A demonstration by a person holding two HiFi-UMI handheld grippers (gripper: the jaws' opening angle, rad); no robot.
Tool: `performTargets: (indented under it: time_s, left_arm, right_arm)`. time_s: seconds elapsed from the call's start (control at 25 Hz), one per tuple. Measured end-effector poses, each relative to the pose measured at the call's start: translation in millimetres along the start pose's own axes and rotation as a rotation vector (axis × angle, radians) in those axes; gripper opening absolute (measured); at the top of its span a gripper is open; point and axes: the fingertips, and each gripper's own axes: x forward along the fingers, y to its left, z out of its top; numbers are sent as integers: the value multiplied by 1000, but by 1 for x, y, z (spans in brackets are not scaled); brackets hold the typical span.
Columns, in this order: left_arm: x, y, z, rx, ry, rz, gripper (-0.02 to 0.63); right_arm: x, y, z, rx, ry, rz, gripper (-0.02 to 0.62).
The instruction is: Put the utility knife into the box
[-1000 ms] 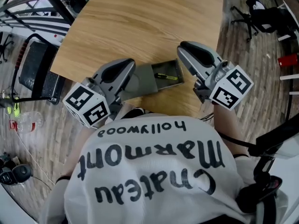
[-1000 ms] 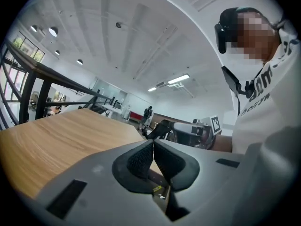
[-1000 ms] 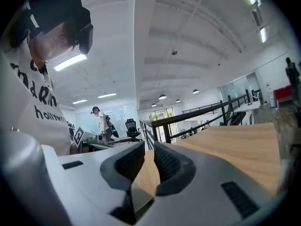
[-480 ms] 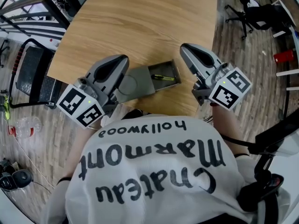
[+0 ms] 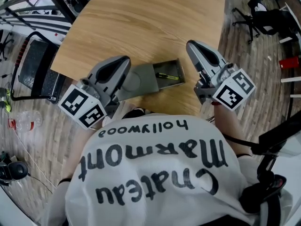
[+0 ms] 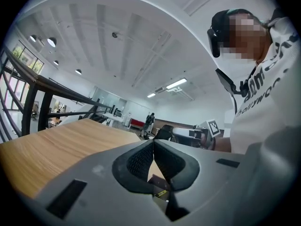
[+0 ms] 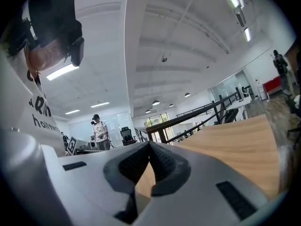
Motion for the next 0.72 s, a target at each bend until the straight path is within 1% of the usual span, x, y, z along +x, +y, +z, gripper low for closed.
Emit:
performTargets:
  time_s: [0.4, 0.72]
  left_arm:
    - [-5, 5, -3, -10, 2, 26, 9]
    - [-2, 2, -7, -14, 5, 14, 9]
  right_arm:
    - [5, 3, -8, 15, 15, 31, 9]
    - [2, 3, -14, 1, 36, 30, 9]
